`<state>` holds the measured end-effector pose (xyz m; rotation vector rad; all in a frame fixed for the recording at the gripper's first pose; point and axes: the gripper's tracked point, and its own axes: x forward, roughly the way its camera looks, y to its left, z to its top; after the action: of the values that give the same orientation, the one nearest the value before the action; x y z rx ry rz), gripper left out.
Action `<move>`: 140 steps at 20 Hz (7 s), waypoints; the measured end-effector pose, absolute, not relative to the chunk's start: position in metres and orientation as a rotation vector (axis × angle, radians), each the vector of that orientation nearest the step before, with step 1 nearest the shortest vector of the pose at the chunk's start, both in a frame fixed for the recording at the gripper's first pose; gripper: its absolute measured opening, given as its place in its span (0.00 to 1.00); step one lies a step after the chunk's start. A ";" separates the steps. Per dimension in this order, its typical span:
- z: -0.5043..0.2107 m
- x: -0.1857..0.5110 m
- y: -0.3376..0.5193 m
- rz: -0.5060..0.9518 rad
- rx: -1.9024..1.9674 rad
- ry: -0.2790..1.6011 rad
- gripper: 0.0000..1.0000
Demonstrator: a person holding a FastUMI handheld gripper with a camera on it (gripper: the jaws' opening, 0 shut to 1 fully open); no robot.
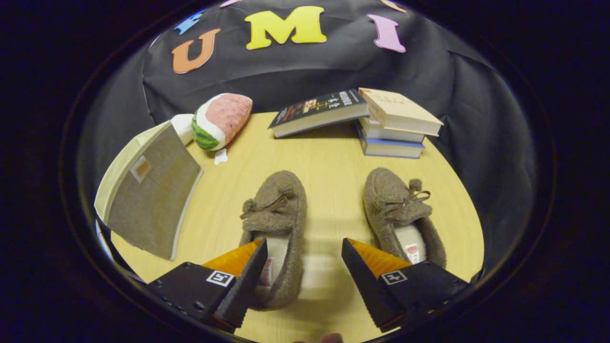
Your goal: Open the storage box then place both shoes into the box .Put the left shoe in first, then the right shoe, with the right side of both shoes facing outward in a uniform manner.
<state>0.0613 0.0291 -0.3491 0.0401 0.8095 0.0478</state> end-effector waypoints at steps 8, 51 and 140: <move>-0.363 0.069 0.039 0.038 0.096 0.888 0.13; -0.277 0.069 0.409 0.071 0.409 1.042 0.00; -0.212 0.056 -0.032 -0.025 0.312 0.812 0.00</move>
<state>0.0563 -0.0316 -0.2122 0.3120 0.8116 -0.0248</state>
